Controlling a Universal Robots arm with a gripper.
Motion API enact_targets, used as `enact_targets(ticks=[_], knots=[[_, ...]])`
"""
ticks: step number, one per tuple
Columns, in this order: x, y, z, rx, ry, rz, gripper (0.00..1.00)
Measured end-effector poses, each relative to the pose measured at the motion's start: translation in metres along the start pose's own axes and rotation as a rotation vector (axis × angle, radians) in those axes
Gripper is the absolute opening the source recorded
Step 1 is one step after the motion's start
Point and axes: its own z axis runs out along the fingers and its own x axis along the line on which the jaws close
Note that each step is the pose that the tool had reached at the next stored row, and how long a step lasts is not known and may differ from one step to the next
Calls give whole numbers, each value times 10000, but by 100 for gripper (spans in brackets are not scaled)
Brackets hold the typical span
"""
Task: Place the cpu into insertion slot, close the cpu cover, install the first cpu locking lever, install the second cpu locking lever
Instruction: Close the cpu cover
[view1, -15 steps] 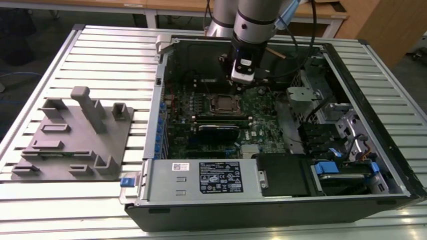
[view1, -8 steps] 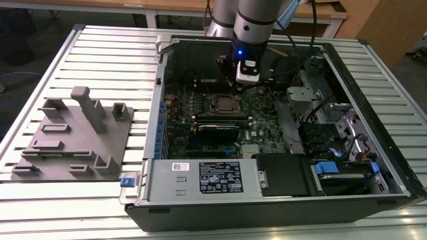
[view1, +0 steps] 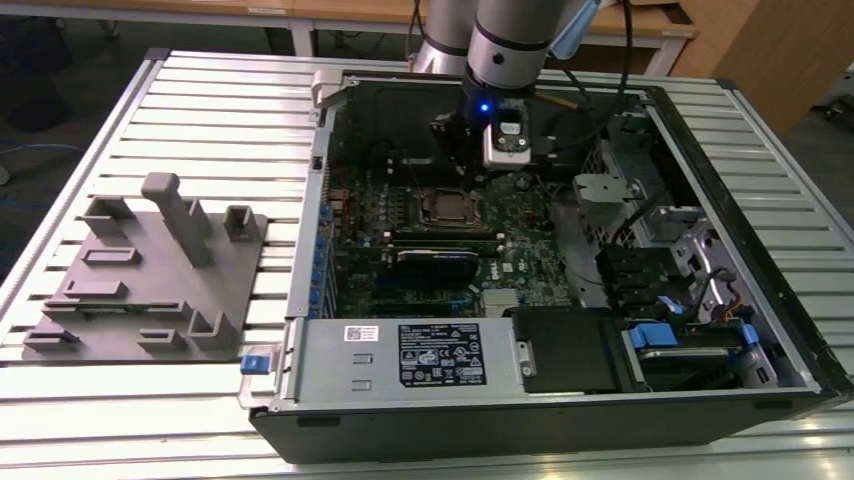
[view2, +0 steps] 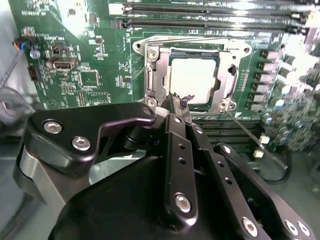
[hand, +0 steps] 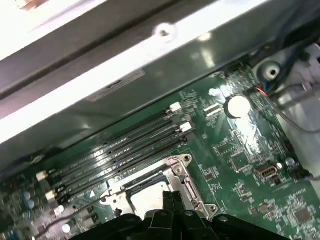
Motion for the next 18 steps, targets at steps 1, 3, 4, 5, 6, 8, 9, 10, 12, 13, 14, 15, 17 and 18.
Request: enact_targets(ticks=[1,3,4,5,6,8,9,10,12,13,14,15,17,18], knots=[[0,0,2,9,2,-178,11],[0,0,5,30,7,-554,11],[0,0,7,40,10,-734,11],[-1,0,8,50,12,-915,11],[-1,0,10,59,15,-1092,11],[-1,0,13,79,19,-1462,11],[-1,0,15,89,22,-1643,11],[-1,0,17,99,24,-1822,11],[-1,0,20,118,29,-2182,11],[-1,-1,20,128,31,-2340,11],[0,-1,20,131,32,-2408,11],[0,-1,20,132,32,-2414,11],[0,-1,21,131,31,-2416,11],[0,-1,21,130,32,-2416,11]])
